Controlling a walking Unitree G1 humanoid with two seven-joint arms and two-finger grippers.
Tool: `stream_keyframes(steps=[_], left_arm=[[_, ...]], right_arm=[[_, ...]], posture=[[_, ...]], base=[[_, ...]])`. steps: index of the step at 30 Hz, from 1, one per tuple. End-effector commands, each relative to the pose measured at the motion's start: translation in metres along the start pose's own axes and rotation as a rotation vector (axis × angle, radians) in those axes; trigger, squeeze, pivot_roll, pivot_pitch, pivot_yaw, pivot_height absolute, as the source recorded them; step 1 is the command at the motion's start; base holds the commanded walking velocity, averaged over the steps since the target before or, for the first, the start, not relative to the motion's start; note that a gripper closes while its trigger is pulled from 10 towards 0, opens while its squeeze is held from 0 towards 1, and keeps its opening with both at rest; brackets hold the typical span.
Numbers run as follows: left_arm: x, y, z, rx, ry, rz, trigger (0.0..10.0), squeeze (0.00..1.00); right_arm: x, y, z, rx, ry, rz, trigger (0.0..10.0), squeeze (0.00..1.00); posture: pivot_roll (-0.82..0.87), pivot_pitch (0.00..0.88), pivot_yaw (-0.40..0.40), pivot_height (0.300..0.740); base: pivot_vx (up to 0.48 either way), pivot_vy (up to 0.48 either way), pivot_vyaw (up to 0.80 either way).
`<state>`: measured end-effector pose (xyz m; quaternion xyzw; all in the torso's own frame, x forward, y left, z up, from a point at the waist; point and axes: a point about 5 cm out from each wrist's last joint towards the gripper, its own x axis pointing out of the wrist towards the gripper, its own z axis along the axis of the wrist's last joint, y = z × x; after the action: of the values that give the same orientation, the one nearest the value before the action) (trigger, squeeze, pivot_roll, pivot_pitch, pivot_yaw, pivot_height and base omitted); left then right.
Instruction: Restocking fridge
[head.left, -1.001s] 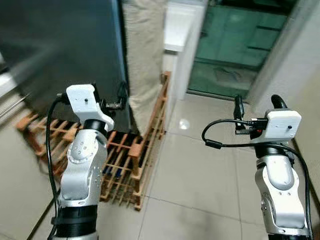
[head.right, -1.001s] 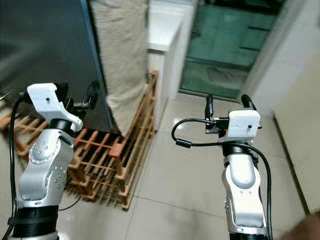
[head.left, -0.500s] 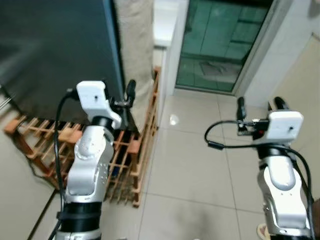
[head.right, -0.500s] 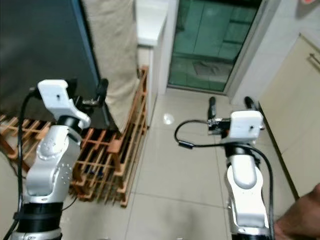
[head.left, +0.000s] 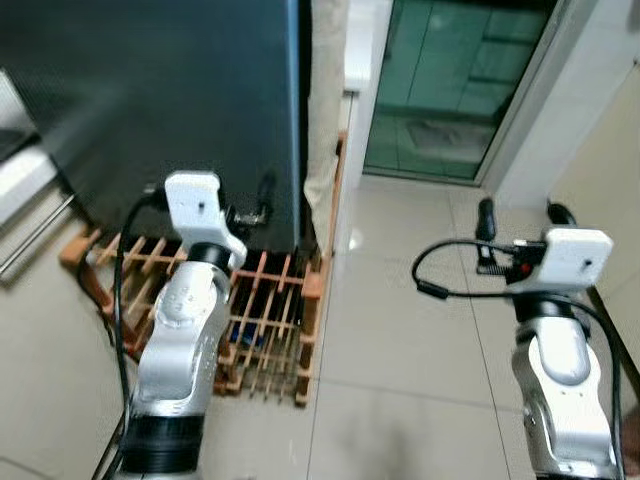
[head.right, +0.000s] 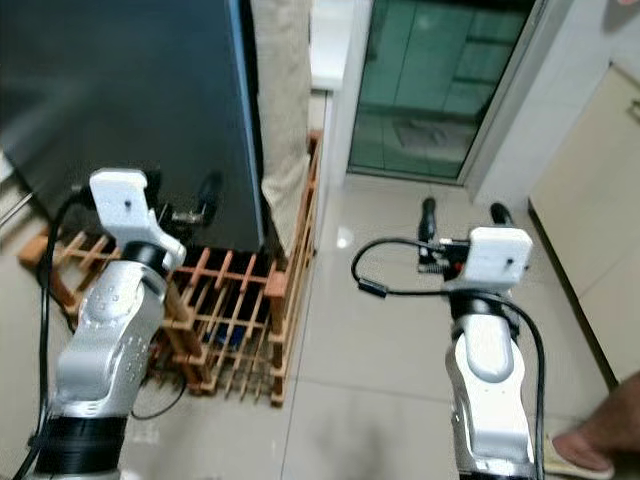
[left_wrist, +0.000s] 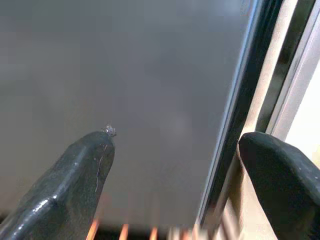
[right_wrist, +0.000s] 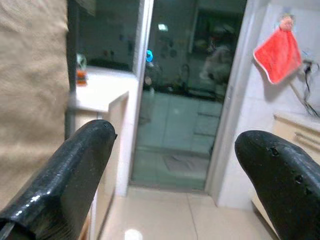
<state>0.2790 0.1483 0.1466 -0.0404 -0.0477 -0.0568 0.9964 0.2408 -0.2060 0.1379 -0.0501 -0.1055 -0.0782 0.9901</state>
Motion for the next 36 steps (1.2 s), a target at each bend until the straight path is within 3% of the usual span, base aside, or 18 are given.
stream_keyframes(steps=[1, 5, 10, 16, 33, 36], left_arm=[[-0.001, -0.011, 0.009, -0.007, -0.038, -0.072, 10.0, 0.00], [0.000, -0.015, 0.014, 0.002, -0.071, -0.078, 10.0, 0.00], [0.009, -0.022, 0.021, 0.002, -0.093, -0.076, 10.0, 0.00], [0.008, -0.027, 0.022, -0.022, -0.104, -0.122, 10.0, 0.00], [0.018, -0.014, 0.019, -0.019, -0.076, -0.040, 10.0, 0.00], [0.023, -0.014, 0.019, 0.004, -0.067, -0.042, 10.0, 0.00]], right_arm=[[-0.004, -0.002, -0.001, -0.008, 0.012, -0.004, 10.0, 0.07], [-0.003, -0.002, 0.000, -0.011, 0.008, -0.003, 10.0, 0.07], [0.010, 0.002, 0.008, -0.018, -0.034, 0.012, 10.0, 0.07], [0.018, 0.002, 0.012, -0.022, -0.056, 0.016, 10.0, 0.07], [0.017, 0.004, 0.009, -0.026, -0.043, 0.035, 10.0, 0.07], [0.017, 0.006, 0.009, -0.025, -0.043, 0.036, 10.0, 0.07]], posture=[[-0.16, 0.000, -0.006, 0.740], [-0.15, 0.000, -0.017, 0.740], [-0.15, 0.000, -0.013, 0.740], [-0.15, 0.000, -0.009, 0.740], [-0.15, 0.000, -0.017, 0.740], [-0.15, 0.000, -0.012, 0.740]], base=[[0.000, 0.000, 0.00], [0.000, 0.000, 0.00], [0.000, -0.096, 0.00], [0.000, -0.150, 0.00], [0.000, 0.000, 0.00], [0.000, -0.480, 0.00]])
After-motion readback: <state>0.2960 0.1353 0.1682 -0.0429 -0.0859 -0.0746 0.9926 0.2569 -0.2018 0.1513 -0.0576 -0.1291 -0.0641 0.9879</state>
